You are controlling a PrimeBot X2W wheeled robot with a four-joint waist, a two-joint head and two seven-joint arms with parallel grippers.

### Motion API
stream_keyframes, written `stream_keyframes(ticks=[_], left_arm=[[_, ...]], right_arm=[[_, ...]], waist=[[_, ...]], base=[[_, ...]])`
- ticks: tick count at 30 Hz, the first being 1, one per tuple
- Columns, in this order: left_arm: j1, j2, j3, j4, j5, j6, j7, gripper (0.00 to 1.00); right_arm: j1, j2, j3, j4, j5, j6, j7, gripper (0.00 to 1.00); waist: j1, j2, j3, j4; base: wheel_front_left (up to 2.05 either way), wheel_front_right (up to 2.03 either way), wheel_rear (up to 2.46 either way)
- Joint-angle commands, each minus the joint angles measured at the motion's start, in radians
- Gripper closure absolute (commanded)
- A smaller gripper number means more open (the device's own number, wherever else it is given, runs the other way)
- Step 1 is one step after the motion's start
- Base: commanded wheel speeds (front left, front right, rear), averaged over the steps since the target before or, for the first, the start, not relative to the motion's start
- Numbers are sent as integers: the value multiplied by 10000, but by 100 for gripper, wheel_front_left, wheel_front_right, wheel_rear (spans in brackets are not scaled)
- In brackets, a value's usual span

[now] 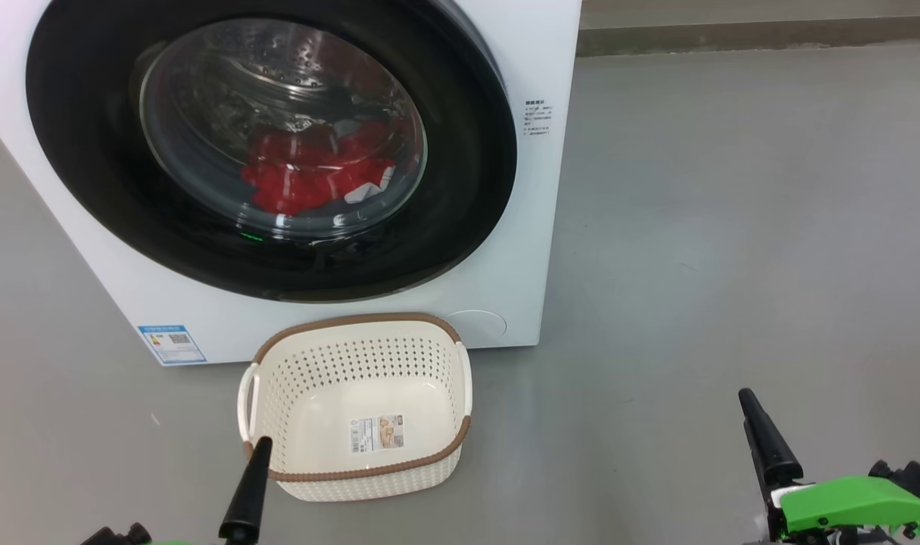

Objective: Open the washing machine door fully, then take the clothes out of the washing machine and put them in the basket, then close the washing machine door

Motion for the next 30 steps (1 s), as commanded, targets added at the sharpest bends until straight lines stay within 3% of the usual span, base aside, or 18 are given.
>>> stream_keyframes(ticks=[1, 10, 30], left_arm=[[-470, 108, 56, -280, 218, 26, -87, 0], [-646, 85, -120, -301, 1411, 206, -346, 0], [-1108, 153, -703, -295, 4357, 799, -947, 0]], right_arm=[[-600, -105, 81, -300, -202, -2, -92, 0], [-799, -119, 65, -313, -1474, -3, -351, 0], [-1115, -165, 119, -776, -5703, -4, -953, 0]], waist=[[-1, 0, -3, -1], [-1, 0, -31, -28], [-1, 0, -115, -120]], base=[[0, 0, 0], [0, 0, 0], [0, 0, 0]])
